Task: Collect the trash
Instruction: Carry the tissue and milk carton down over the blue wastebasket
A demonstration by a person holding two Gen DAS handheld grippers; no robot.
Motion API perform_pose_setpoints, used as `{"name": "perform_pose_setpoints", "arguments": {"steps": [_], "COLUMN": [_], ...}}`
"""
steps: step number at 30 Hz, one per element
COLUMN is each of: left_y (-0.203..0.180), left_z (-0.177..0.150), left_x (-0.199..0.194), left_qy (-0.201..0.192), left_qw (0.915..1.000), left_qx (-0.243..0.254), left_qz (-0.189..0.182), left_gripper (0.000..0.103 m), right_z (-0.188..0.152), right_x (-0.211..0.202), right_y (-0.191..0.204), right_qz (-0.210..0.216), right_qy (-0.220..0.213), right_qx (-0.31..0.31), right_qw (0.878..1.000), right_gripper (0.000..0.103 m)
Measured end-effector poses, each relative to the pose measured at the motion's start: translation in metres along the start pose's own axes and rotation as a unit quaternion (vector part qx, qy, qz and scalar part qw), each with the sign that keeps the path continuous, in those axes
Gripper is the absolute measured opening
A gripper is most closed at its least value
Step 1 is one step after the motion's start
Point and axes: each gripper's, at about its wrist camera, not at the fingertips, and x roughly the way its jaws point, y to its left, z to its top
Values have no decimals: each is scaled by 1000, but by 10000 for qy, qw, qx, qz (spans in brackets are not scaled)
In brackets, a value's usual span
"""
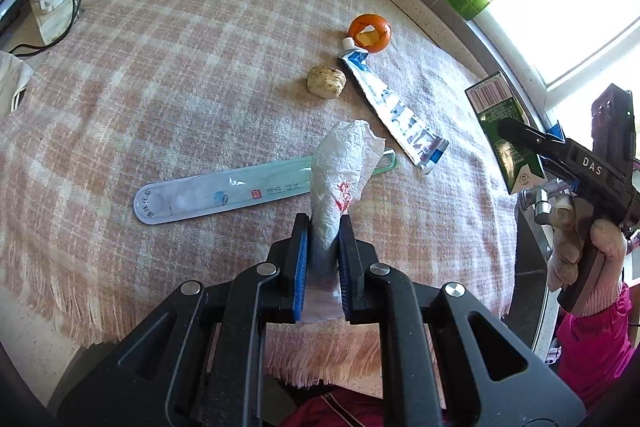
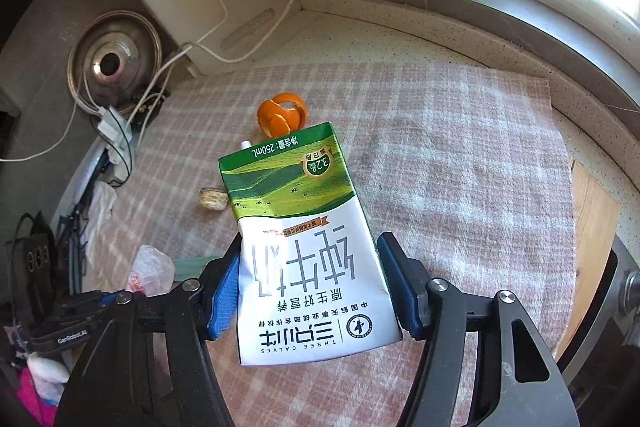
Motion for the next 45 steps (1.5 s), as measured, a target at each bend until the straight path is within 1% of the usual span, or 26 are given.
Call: {"name": "perform_pose_setpoints", "arguments": {"steps": [10, 18, 26, 32, 36, 45], "left_y": [27, 52, 77, 92, 102, 129], "left_z": [-25, -59, -94, -118, -134, -174], "left_x": [-34, -60, -78, -81, -78, -63], "left_qy": [-141, -157, -151, -99, -36, 265], "left_qw": [9999, 9996, 9993, 9992, 9989, 9978], "left_qx": [-57, -118, -206, -264, -317, -483], "left_qz": [70, 182, 257, 297, 336, 381], "left_gripper": [12, 12, 12, 12, 12, 12], "right_z": [-42, -86, -121, -149, -167, -208], "right_x": [-13, -12, -11, -7, -2, 15], "right_y": [43, 85, 115, 134, 148, 173], "right_qz": [329, 519, 601, 608, 525, 463], "right_qy": [1, 149, 272, 409, 500, 772], "right_qx": [-3, -43, -78, -90, -188, -301], "right_qw": [9995, 9985, 9978, 9973, 9972, 9955], "right_gripper": [63, 63, 63, 63, 63, 63]}}
